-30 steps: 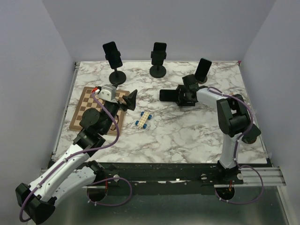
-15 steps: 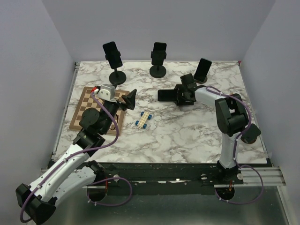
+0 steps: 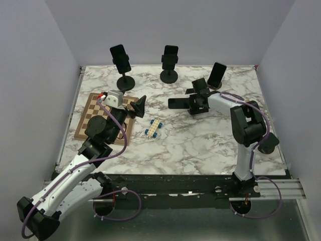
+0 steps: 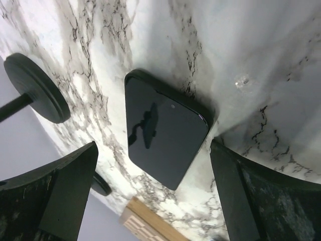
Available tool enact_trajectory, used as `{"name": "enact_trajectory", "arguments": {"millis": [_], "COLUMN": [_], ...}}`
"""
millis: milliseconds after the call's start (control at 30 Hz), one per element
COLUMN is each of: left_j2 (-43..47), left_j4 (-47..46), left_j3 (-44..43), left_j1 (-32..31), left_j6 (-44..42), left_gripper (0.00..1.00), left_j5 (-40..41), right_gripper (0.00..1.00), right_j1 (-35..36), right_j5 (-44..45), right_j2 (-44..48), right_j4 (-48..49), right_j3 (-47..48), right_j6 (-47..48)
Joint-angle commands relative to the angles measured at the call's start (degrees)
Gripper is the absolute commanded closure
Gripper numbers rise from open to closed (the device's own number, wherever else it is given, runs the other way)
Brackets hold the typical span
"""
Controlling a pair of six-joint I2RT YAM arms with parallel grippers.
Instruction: Remove the phone from the phone stand
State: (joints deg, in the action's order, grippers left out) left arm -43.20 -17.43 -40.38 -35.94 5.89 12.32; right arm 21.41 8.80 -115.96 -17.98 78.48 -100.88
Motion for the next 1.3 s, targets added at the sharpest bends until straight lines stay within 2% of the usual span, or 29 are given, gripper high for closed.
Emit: {"name": "enact_trajectory", "arguments": {"millis": [0, 200, 400, 533, 733, 867, 1000, 1133, 1267], "left_j2": [0.03, -0.1, -0.84, -2.48, -1.99, -2.44, -0.83, -1.56, -2.12], "left_j4": [0.01, 0.18, 0.05, 1.36, 1.54, 2.11, 1.48, 0.43, 0.83], "left_j3": [-1.26, -1.37, -1.12, -2.35, -2.16, -2.59, -2.0, -1.39, -1.82], "left_j1": [0.43, 0.87, 0.96, 0.91, 0.89, 0.94, 0.95, 0.96, 1.0], "left_j6": [-0.63, -1.84, -2.8, -2.83, -1.75, -2.08, -2.49, -3.16, -2.34], "left_gripper": [0.01, 0.01, 0.01, 0.01, 0.01, 0.01, 0.01, 0.01, 0.01], "left_j5": [-0.46, 0.03, 0.42, 0.14, -0.29, 0.07, -0.12, 2.49, 0.1], "right_gripper": [0.0, 0.0, 0.0, 0.0, 0.0, 0.0, 0.0, 0.0, 0.0], "right_j1": [0.48, 1.85, 3.57, 4.25, 4.19, 4.11, 4.11, 4.08, 3.94], "right_j5": [5.46, 13.47, 12.99, 15.35, 16.65, 21.38, 26.14, 27.63, 30.59], "right_j2": [3.05, 11.93, 24.23, 31.96, 39.08, 38.85, 36.48, 34.07, 29.52], "right_j4": [-4.11, -4.36, -1.14, -2.82, -0.35, -3.95, -7.02, -3.79, -3.1], "right_j3": [-0.08, -2.52, -14.09, -20.95, -27.14, -23.02, -16.45, -11.8, -6.25], "right_j6": [14.32, 37.69, 55.48, 58.54, 68.22, 73.68, 74.44, 76.43, 76.87]}}
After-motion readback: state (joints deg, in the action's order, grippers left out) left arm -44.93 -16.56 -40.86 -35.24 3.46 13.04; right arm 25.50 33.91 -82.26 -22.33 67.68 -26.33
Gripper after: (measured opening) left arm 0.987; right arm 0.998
